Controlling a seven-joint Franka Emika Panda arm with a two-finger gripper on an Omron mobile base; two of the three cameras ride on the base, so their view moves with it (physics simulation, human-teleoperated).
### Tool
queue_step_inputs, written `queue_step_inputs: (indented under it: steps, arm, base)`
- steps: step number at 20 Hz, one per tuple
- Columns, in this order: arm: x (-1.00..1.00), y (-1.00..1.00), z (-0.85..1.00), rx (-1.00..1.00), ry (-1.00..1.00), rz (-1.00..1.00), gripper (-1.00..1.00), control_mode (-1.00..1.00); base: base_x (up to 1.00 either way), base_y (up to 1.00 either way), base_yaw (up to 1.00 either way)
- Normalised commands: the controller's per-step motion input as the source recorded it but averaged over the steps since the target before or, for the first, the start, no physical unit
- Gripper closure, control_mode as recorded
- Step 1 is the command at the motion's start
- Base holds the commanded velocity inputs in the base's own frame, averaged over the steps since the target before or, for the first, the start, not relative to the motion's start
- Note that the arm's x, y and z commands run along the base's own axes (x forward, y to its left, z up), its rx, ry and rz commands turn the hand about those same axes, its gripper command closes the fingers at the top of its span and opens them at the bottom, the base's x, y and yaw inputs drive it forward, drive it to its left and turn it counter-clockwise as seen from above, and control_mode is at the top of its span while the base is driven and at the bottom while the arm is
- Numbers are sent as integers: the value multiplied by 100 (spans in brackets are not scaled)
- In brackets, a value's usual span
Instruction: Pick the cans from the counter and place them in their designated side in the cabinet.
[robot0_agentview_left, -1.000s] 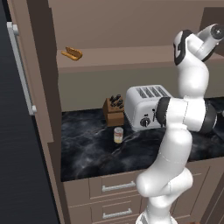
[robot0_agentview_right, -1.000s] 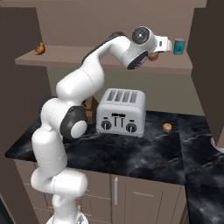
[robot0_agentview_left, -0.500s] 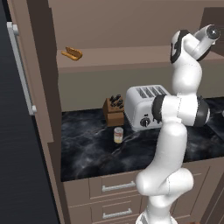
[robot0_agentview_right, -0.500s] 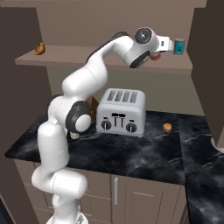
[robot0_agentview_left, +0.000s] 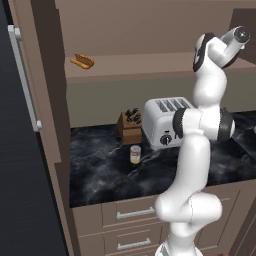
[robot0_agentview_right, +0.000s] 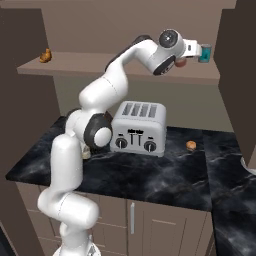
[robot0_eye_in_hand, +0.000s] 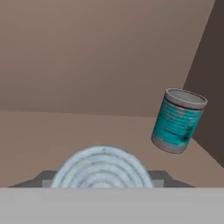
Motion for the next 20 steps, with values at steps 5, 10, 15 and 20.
queue_step_inputs:
  steps: [5,10,15,20]
  arm:
    - [28,-11,-19,0,6,0,100,-100]
    - [23,-10,-21,0,6,0,100,-100]
    - [15,-4,-20,0,3,0,-100,-100]
    - [0,-12,-1,0,-7,0,-100,-100]
  base:
    - [0,0,0]
    - [0,0,0]
    - [0,0,0]
    - [0,0,0]
